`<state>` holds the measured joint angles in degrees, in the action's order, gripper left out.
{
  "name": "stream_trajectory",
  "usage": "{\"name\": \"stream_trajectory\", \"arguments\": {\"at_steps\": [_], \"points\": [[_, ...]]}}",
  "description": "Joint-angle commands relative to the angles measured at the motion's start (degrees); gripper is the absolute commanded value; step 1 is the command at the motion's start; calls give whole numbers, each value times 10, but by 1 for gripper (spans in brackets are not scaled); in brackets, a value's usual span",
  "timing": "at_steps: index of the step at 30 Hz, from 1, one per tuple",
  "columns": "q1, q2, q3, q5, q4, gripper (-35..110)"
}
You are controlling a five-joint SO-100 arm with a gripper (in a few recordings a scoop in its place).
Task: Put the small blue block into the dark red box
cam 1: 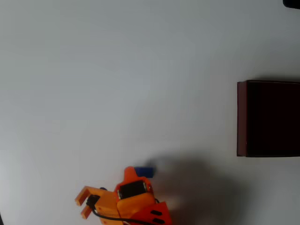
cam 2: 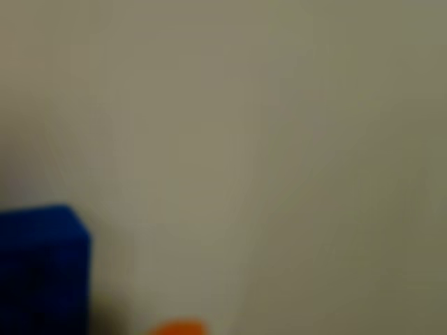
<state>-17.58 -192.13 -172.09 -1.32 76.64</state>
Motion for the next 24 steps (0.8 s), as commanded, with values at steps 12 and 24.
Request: {"name": "stream_trajectory", "arguments": {"at_steps": [12, 24], "points": [[3, 0, -2, 0, 6, 0], [4, 0, -2, 5, 6, 0]]}}
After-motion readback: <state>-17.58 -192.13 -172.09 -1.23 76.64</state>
